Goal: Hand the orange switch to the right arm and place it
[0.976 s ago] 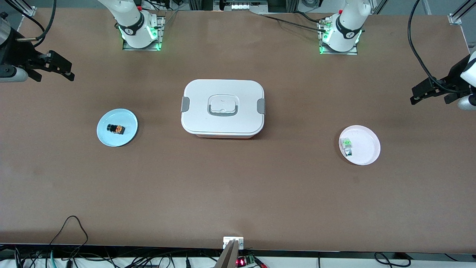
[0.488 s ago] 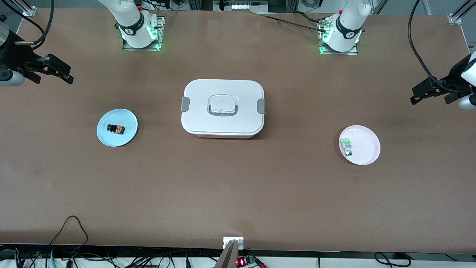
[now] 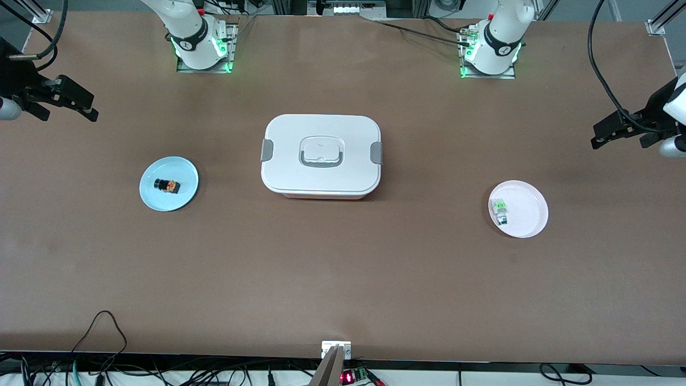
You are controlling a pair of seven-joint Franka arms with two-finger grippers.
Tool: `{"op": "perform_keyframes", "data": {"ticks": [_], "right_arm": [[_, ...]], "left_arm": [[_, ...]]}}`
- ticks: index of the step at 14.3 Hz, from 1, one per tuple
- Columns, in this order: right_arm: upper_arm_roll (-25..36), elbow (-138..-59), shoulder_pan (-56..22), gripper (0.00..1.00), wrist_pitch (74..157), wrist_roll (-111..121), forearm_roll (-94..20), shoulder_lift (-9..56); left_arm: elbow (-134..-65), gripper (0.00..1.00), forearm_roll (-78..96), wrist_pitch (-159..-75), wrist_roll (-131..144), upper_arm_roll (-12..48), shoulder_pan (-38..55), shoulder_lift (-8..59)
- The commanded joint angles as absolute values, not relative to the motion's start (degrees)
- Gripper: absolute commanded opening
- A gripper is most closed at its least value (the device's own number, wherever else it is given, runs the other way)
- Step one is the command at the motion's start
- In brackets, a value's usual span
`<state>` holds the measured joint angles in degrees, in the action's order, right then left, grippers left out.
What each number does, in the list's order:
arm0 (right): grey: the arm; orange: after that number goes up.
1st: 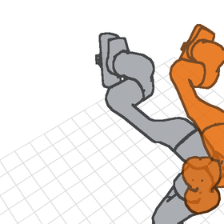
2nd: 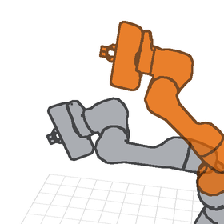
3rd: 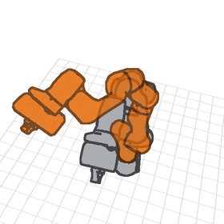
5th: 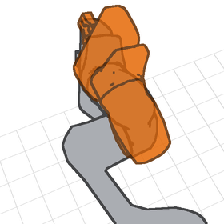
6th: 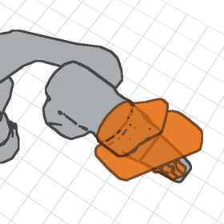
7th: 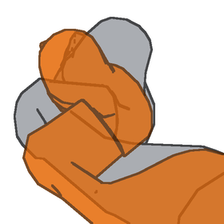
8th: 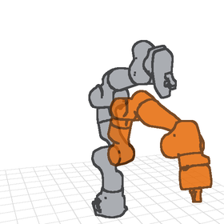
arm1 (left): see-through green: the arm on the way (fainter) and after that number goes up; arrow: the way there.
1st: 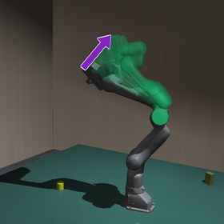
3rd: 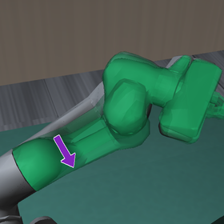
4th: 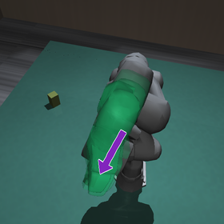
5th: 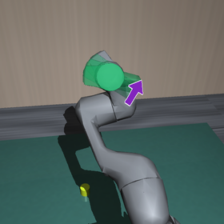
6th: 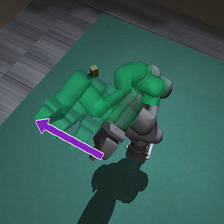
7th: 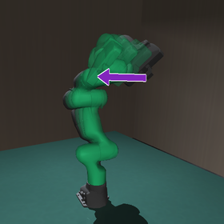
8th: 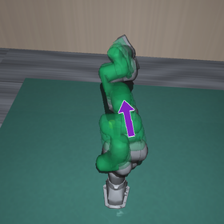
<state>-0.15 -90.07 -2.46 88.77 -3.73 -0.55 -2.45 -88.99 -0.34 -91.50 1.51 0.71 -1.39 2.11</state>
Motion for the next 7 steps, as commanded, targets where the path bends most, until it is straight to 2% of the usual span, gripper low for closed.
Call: {"op": "perform_keyframes", "data": {"ticks": [1,7], "right_arm": [[-0.88,-88.07,-1.76,1.00,85.96,-4.22,0.53,-1.32],[-0.70,-88.07,-1.67,1.00,85.96,-4.13,0.53,-1.32]], "left_arm": [[-87.36,1.00,-0.35,-89.83,1.05,0.70,-1.49,2.64],[-87.28,1.00,-0.18,-89.47,0.97,0.70,-1.49,2.64]]}}
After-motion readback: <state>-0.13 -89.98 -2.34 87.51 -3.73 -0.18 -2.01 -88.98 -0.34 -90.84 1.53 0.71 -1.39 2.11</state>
